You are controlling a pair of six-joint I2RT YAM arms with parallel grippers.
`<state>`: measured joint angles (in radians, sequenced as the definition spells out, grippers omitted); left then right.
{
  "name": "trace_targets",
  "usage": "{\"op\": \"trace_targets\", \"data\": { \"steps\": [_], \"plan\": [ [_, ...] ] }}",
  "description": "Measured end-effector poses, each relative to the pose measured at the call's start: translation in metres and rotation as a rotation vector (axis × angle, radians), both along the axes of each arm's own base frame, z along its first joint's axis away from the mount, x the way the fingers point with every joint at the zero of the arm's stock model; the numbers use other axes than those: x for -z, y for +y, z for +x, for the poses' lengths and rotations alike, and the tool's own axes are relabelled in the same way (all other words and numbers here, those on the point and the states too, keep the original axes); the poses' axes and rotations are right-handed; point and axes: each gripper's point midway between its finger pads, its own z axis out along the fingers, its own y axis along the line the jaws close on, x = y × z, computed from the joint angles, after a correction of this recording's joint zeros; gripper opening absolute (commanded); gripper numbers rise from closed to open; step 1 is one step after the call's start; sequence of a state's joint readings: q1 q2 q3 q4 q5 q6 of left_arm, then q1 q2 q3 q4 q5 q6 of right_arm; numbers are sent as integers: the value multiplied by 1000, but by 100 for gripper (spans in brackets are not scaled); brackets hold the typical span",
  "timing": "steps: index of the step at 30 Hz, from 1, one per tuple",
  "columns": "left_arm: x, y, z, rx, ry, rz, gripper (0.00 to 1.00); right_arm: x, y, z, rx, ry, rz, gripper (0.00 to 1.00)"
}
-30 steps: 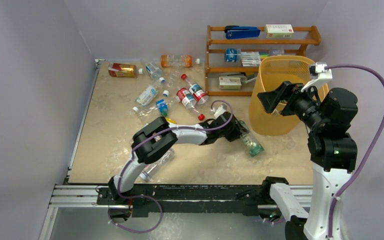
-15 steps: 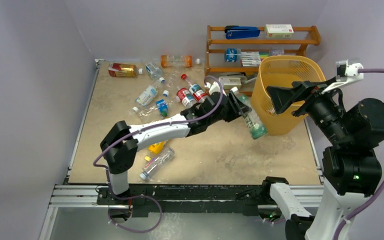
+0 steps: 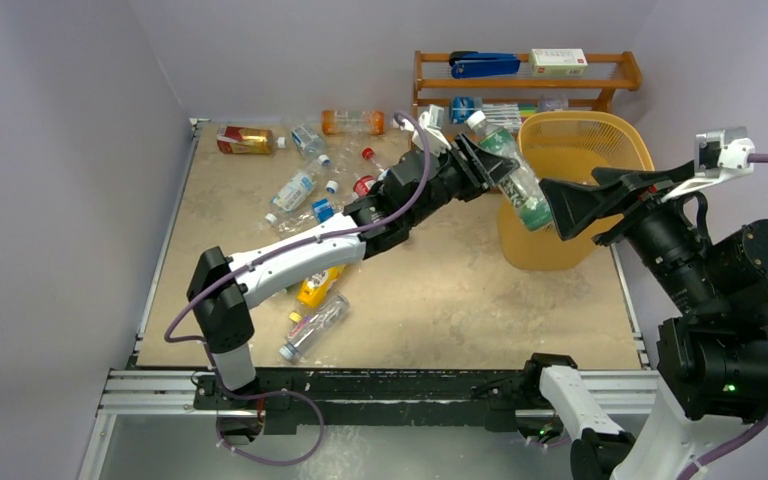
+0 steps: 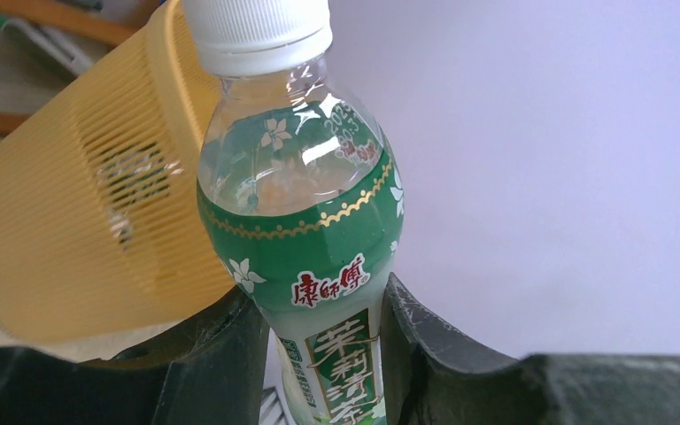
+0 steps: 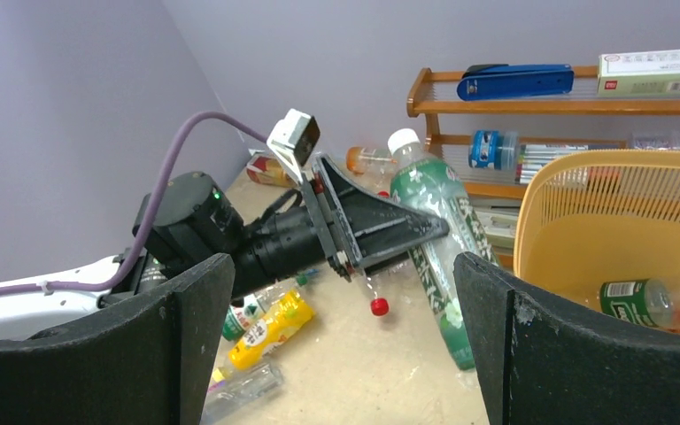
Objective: Put the plastic bottles in the bin
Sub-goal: Place the plastic bottle in the trash bin.
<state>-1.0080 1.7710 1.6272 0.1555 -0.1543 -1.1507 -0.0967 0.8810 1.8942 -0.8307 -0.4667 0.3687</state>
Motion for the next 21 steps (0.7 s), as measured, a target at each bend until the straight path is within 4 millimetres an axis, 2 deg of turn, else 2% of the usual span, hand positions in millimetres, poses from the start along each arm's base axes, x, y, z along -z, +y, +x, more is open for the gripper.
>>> {"op": "trace_targets", "data": {
  "steps": [3, 8, 11, 13, 15, 21],
  "plan": [
    [-31, 2, 3, -21, -74, -44, 31, -5, 1, -4, -1, -12, 5, 95],
    [-98, 8, 10, -92, -245, -148, 33, -11, 2, -9, -6, -28, 12, 95],
    [-122, 8, 14, -139, -333, -178, 34, -15, 4, -14, -12, -41, 16, 95],
    [-125, 5, 17, -170, -377, -172, 35, -18, 5, -16, -21, -49, 16, 95],
    [-120, -1, 22, -197, -410, -148, 35, -21, 6, -19, -26, -58, 16, 95],
    [-75, -31, 45, -247, -457, -12, 36, -28, 8, -27, -32, -79, 22, 95]
  ]
}}
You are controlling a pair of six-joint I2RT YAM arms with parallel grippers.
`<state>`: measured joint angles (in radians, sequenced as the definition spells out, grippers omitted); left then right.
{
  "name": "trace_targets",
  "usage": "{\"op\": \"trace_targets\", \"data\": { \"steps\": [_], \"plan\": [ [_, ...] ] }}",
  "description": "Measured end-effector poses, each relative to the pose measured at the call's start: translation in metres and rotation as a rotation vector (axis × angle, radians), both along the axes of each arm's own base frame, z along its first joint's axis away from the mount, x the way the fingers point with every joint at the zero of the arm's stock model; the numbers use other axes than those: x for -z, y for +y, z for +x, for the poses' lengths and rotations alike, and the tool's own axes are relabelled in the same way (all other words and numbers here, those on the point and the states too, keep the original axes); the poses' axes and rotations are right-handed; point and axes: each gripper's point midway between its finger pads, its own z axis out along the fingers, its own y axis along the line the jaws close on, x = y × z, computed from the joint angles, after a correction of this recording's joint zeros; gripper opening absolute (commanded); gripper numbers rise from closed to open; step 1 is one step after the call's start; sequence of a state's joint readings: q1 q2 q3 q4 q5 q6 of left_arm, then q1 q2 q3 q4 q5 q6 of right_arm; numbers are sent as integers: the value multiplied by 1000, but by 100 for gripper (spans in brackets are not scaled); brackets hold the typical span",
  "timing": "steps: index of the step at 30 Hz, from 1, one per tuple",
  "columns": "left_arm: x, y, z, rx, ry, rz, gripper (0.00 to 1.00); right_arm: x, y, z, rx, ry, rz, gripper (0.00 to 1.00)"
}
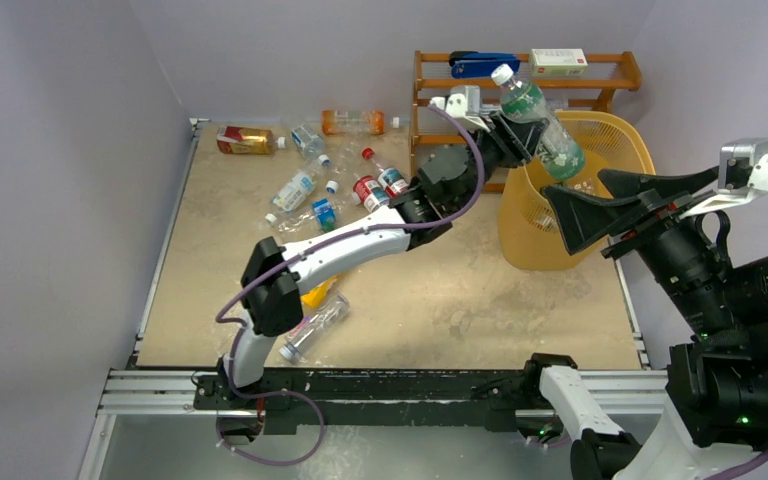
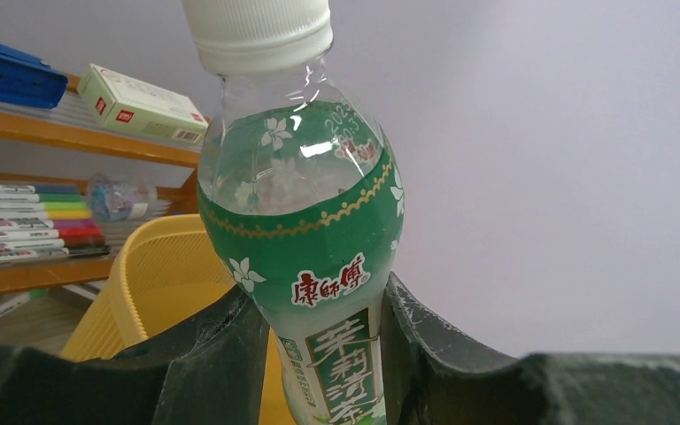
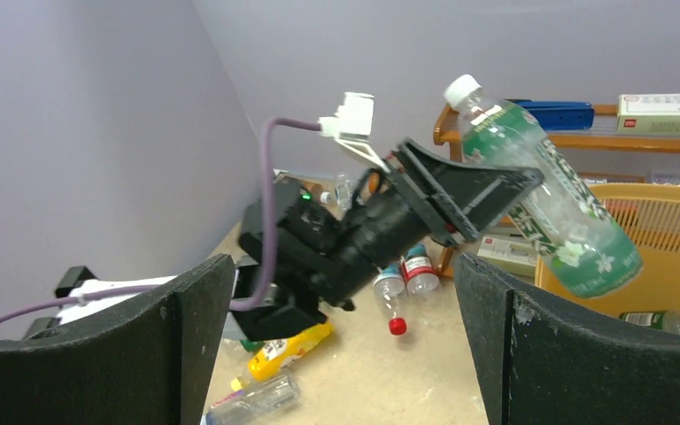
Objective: Put the plastic bottles in the bin
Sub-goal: Place the plastic bottle in the trash bin.
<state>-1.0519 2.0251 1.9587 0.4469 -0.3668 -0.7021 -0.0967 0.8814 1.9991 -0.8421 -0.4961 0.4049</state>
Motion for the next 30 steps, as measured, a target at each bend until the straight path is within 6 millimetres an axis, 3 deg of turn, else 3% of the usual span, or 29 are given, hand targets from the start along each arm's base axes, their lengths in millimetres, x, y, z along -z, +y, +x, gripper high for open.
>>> {"op": "trace_targets", "data": {
  "steps": [4, 7, 9, 12, 18, 22, 26, 28, 30],
  "plan": [
    [25, -21, 14, -34, -18, 77, 37, 0, 3, -1, -16, 3, 2, 95],
    [34, -31, 23, -59, -34, 117, 44, 3, 3, 1, -22, 12, 3, 95],
    [37, -37, 27, -72, -45, 140, 67, 5, 3, 4, -24, 18, 3, 95],
    [39, -46, 34, -91, -58, 172, 85, 10, 3, 9, -24, 35, 5, 95],
    [55, -55, 42, -78, -58, 257, 86, 18, 3, 18, -29, 57, 6, 95],
    [74, -48, 46, -73, -40, 325, 86, 23, 3, 23, -32, 71, 7, 95],
    [88, -25, 43, -77, -1, 403, 86, 23, 4, 22, -41, 71, 5, 96],
    [80, -5, 39, -85, 10, 423, 86, 22, 5, 22, -47, 69, 3, 96],
    [55, 19, 32, -97, 11, 420, 86, 23, 6, 22, -54, 68, -2, 96]
  ]
}}
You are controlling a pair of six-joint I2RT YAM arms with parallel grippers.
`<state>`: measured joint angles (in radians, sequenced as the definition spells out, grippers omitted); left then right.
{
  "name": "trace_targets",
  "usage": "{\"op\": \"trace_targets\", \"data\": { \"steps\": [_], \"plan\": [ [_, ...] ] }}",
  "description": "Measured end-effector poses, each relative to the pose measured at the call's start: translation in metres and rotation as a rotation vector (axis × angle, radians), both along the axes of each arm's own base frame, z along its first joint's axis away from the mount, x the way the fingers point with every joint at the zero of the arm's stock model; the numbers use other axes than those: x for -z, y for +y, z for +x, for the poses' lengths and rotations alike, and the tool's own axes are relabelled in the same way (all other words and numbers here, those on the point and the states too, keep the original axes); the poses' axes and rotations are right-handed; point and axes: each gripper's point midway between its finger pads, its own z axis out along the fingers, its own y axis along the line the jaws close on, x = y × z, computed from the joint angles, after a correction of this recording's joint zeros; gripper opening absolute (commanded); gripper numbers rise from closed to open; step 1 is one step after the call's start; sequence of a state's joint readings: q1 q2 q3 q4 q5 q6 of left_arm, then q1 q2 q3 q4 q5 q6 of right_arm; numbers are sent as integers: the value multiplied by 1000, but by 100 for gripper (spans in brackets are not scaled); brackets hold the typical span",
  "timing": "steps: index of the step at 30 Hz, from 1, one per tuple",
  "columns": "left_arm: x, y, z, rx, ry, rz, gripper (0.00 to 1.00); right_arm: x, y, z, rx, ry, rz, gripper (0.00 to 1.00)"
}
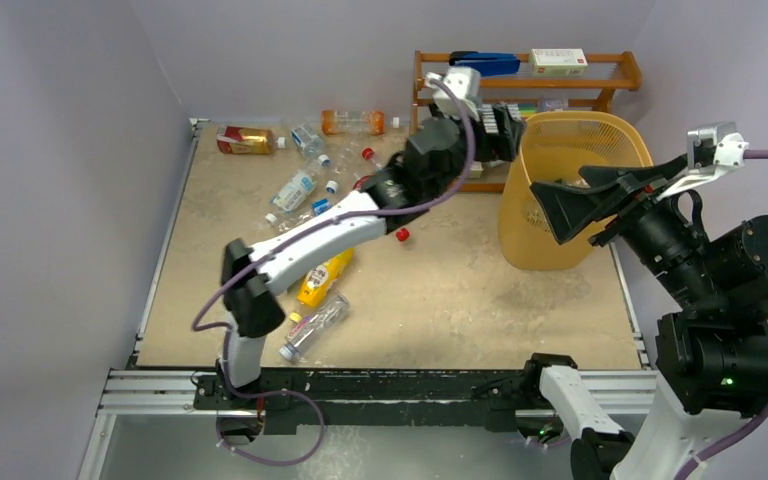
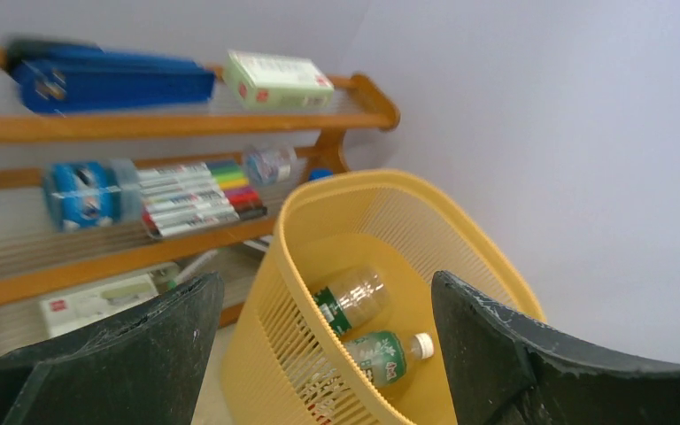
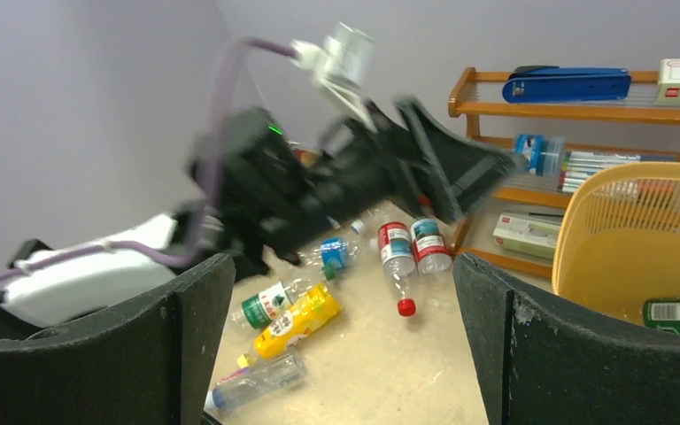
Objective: Put the plastic bottles in the bin
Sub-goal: Place the plastic bottle in the trash bin, then pick up the plastic bottle at the center of the board.
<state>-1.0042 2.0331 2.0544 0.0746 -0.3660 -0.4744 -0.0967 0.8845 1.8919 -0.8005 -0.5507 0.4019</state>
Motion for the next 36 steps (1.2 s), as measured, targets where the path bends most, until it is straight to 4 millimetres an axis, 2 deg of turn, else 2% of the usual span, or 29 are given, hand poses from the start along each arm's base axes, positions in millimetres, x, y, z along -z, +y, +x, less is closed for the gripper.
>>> {"op": "trace_targets", "data": {
  "steps": [4, 6, 8, 11, 14, 18, 20, 22, 24, 27, 31, 33, 36],
  "plan": [
    [-68, 64, -25, -25, -30, -48, 86, 4, 5, 6, -39, 2, -9, 96],
    [-99, 105, -45, -47, -48, -85, 87, 12, 7, 14, -64, 19, -11, 96],
    [-117, 142, -64, -70, -58, -115, 87, 26, 10, 28, -96, 51, -11, 96],
    [-122, 190, -88, -116, -40, -137, 87, 53, 12, 53, -129, 126, 1, 96],
    [-98, 222, -99, -174, 17, -116, 87, 86, 13, 83, -158, 215, 16, 96],
    [-40, 241, -100, -249, 125, -4, 87, 116, 20, 115, -186, 305, 26, 96],
    [-5, 248, -100, -282, 186, 72, 86, 125, 35, 122, -219, 328, 17, 95],
    [22, 256, -102, -314, 237, 137, 86, 128, 62, 121, -284, 330, 0, 95],
    [38, 264, -104, -340, 272, 176, 86, 129, 89, 117, -341, 320, -15, 95],
    [52, 280, -111, -376, 314, 197, 86, 136, 122, 111, -391, 322, -29, 95],
    [57, 301, -123, -408, 341, 174, 86, 157, 162, 115, -405, 353, -66, 94],
    [58, 309, -128, -419, 350, 154, 86, 174, 184, 121, -397, 379, -97, 93],
    [60, 321, -135, -429, 363, 132, 85, 214, 213, 135, -361, 440, -166, 89]
  ]
}}
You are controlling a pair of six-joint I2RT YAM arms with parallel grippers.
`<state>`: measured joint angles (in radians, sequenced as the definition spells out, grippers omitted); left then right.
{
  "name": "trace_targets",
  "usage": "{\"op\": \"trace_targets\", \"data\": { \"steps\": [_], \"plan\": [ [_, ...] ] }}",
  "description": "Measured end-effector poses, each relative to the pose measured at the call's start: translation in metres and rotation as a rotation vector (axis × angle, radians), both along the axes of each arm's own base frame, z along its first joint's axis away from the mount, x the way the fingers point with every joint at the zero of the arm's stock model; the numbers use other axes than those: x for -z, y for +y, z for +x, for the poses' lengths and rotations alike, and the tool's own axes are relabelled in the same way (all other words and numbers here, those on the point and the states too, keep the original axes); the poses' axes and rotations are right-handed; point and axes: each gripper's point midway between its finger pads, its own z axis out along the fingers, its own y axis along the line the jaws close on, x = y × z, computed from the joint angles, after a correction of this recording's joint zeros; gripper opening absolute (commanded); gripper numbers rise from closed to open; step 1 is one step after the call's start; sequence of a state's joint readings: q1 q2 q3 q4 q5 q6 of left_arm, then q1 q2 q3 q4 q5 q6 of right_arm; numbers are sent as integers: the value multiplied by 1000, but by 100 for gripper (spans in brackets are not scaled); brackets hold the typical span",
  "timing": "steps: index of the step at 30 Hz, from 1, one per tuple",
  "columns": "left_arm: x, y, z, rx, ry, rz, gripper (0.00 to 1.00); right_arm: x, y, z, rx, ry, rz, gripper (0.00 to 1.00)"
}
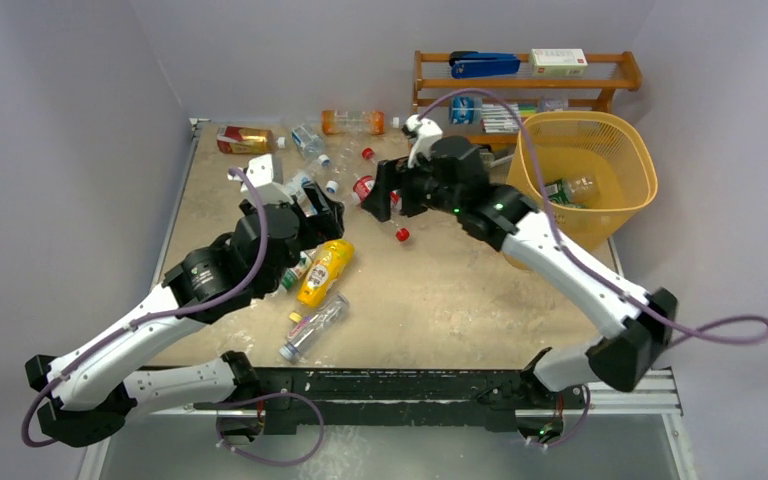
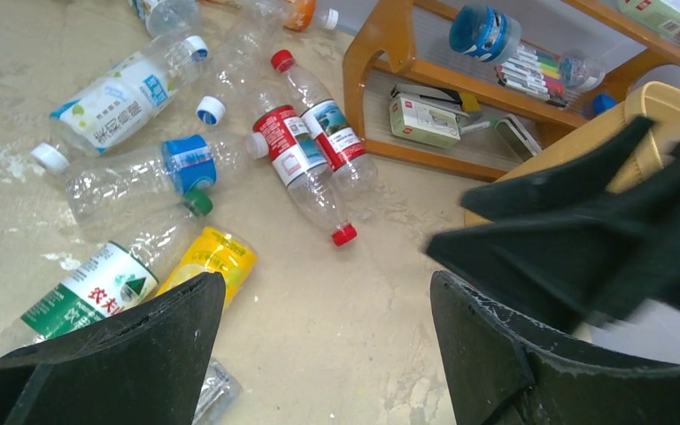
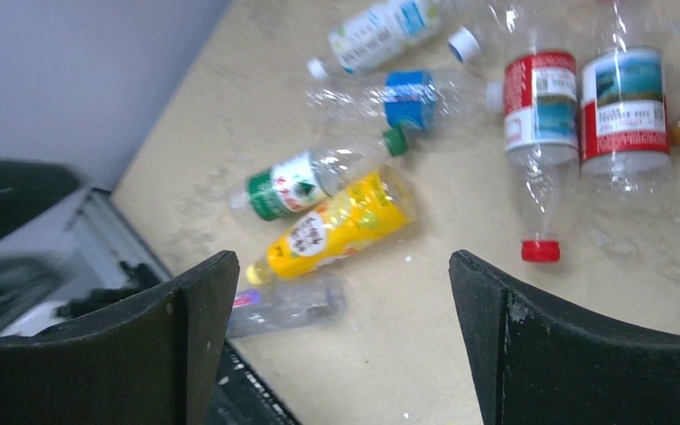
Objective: Put the plastic bottles in the bin
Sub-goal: Pick up the plastic bottle at the center of the board.
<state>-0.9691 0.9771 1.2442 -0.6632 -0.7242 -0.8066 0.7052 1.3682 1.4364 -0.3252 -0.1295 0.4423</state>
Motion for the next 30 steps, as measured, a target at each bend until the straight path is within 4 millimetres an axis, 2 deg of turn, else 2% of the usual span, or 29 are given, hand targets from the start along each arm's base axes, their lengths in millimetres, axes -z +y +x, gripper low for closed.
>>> {"op": "trace_targets", "data": {
  "steps": [3, 7, 11, 15, 22, 30],
  "plan": [
    [5, 6, -5, -5, 11, -15, 84, 47, 11, 17, 43, 47, -95, 86],
    [17, 11, -10, -5, 34, -15, 84, 103, 11, 44, 117, 93, -219, 78],
    [26, 14, -15, 4, 63, 16, 84, 150, 10, 59, 140, 130, -324, 68],
    [33, 13, -19, 24, 88, 36, 83, 192, 12, 69, 133, 159, -409, 64],
    [49, 17, -27, 49, 133, 74, 83, 245, 12, 81, 117, 202, -496, 63],
    [45, 28, -35, 47, 122, 39, 83, 253, 6, 90, 122, 190, -506, 62]
  ]
}}
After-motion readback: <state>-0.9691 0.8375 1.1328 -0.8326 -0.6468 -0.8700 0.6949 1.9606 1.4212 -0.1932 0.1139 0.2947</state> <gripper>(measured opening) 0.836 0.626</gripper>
